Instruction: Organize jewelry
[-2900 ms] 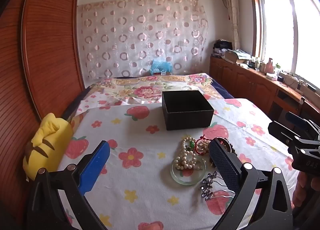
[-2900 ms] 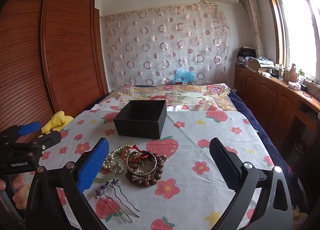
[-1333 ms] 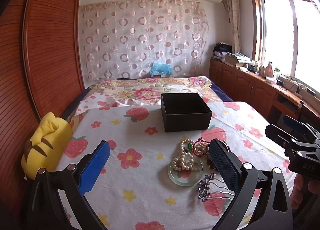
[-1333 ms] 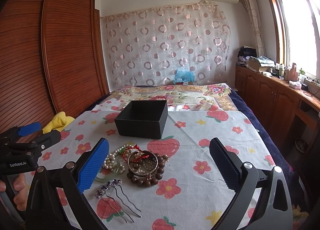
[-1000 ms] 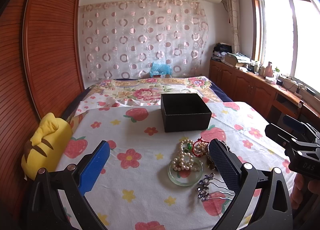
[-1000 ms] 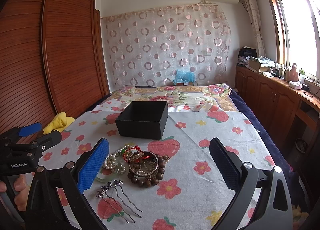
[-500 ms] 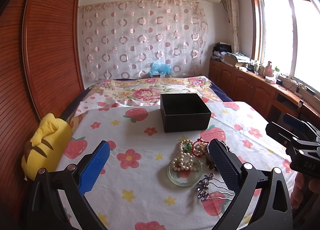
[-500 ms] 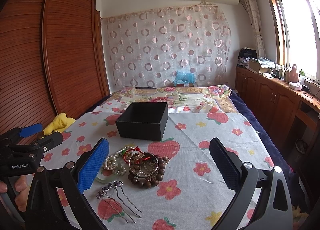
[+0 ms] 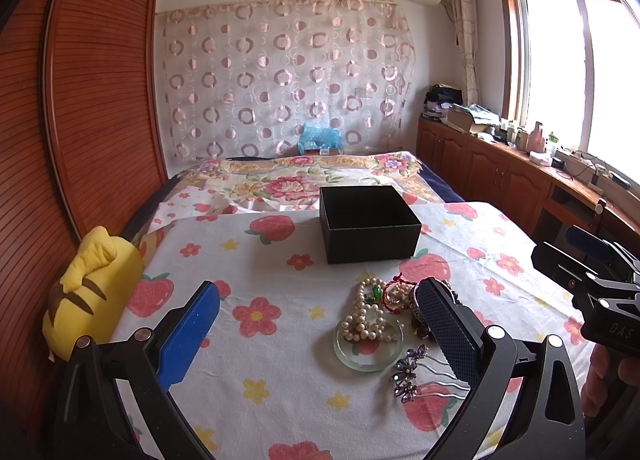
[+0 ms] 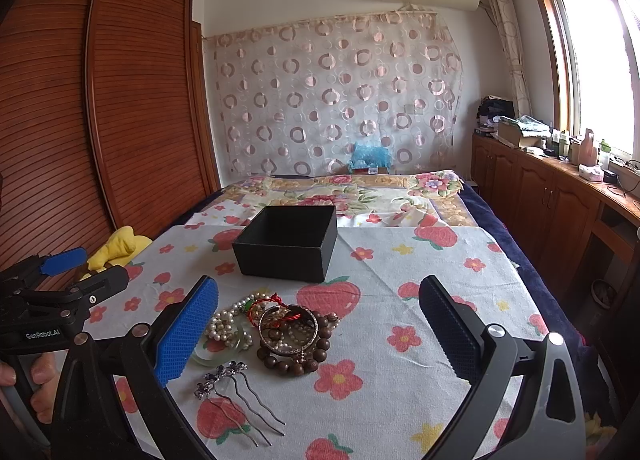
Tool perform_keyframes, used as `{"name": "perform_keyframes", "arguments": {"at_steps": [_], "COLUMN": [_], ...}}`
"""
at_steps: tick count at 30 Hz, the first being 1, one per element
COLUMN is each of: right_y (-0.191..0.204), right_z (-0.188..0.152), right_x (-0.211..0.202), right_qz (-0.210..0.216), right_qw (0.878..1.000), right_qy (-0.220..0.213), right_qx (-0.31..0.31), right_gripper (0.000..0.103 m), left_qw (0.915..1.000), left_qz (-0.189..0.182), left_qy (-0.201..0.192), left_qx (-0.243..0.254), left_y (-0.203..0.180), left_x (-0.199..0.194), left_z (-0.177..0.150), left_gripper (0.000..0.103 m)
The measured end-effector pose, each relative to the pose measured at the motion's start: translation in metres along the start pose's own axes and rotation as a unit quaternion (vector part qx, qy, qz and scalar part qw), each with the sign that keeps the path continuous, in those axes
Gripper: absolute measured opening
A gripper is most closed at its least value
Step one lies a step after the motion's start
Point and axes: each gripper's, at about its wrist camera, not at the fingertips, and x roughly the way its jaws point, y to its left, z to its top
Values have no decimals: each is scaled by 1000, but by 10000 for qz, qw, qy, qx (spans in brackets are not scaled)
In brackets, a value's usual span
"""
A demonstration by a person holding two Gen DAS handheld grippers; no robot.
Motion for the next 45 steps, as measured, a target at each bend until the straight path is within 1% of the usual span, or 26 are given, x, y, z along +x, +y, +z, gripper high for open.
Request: {"name": "perform_keyframes", "arguments": {"at_steps": [6,10,13,15,16,17,18,21,22,24,27,33,35,39,41,42,45], "right_y": [0,-1,-3,0,0,-1,-5,-7,-7,-8,-9,-15,-16,-14,-11,-9,-7], "right_z": [0,-2,-6,-9,-10,-11,-15,-21,-24,-29,-35,-41,-42,-43,-44,-46,-49], "right_x": [2,8,12,11,12,12,13,19,21,23,25,28,29,34,39,42,46], "right_qz": [15,38,70,76,70,80,94,129,145,188,253,272,273,332,397,395,452], "right_qw": [10000,9999,9998,9997,9997,9996,9995,9992,9991,9987,9983,9978,9978,9969,9956,9950,9938], "right_qy": [12,104,174,204,225,255,283,364,396,454,515,595,606,703,827,882,979], "right_qx": [8,-12,-38,-91,-97,-84,-71,-77,-89,-96,-105,-60,-41,-111,-206,-250,-259], "right_gripper": [101,101,101,101,101,101,101,101,101,101,101,100,100,100,100,100,100], "left_qw": [10000,10000,9995,9992,9988,9987,9980,9968,9957,9945,9931,9869,9854,9793,9764,9743,9697], "left_qz": [2,-5,-81,-133,-154,-162,-209,-302,-337,-388,-475,-804,-851,-1090,-1231,-1309,-1370], "left_qy": [28,93,296,373,465,487,602,744,859,966,1066,1382,1453,1689,1756,1816,1996], "left_qx": [-11,-11,-48,-18,-17,-18,-25,-19,15,70,129,222,258,259,256,261,335], "left_y": [0,-4,-2,-10,-9,-5,-6,-5,-7,-8,-10,-18,-19,-20,-20,-22,-26], "left_x": [1,2,27,35,46,47,55,61,68,73,76,99,105,120,125,129,140], "left_z": [-1,2,-8,-16,-22,-21,-25,-27,-29,-32,-34,-34,-33,-35,-35,-36,-36], "left_gripper": [96,96,96,96,96,96,96,96,96,96,96,96,96,96,95,92,82]}}
